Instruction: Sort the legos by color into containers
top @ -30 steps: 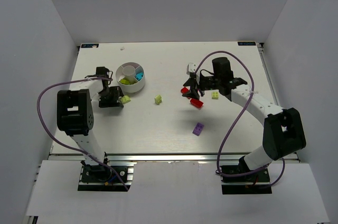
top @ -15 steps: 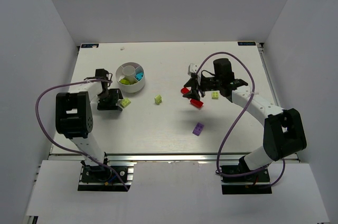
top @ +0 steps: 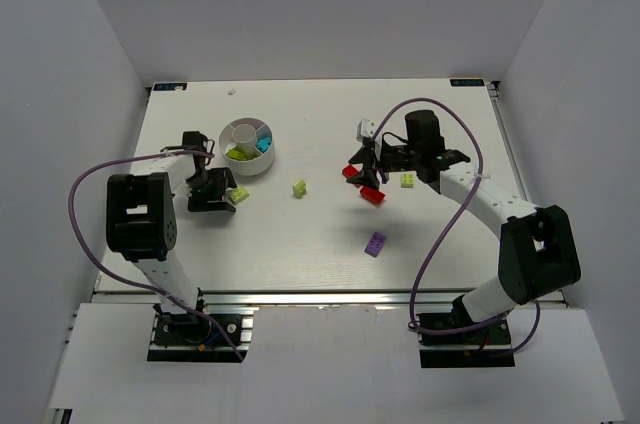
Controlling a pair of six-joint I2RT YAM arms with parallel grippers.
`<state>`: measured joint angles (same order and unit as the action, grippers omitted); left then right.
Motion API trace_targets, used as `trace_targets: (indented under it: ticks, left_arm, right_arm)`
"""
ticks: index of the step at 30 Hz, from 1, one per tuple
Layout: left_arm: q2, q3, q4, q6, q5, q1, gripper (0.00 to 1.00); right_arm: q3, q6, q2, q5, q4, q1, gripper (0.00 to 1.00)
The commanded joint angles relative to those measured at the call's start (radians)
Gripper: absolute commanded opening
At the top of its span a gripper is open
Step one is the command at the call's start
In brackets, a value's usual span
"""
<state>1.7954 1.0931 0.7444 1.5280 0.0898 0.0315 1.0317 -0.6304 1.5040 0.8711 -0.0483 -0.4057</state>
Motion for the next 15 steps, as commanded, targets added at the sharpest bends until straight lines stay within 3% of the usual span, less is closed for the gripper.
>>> trace_targets:
  ticks: [1,8,15]
  left_arm:
    - [0.024,0.022,0.015,0.023,0.005,-0.016,0.75]
    - [0.035,0.03,0.019,0.034,-0.002,-0.07,0.75]
    - [0.019,0.03,0.033,0.009,-0.041,-0.071,0.64]
  right_arm:
    - [-0.009,0.012,-0.036,0.025,0.038,0.007,0.56]
    - [-0.01,0.014,-0.036,0.028,0.038,0.016,0.56]
    - [-0.007,0.014,-0.033,0.034,0.038,0.024,0.56]
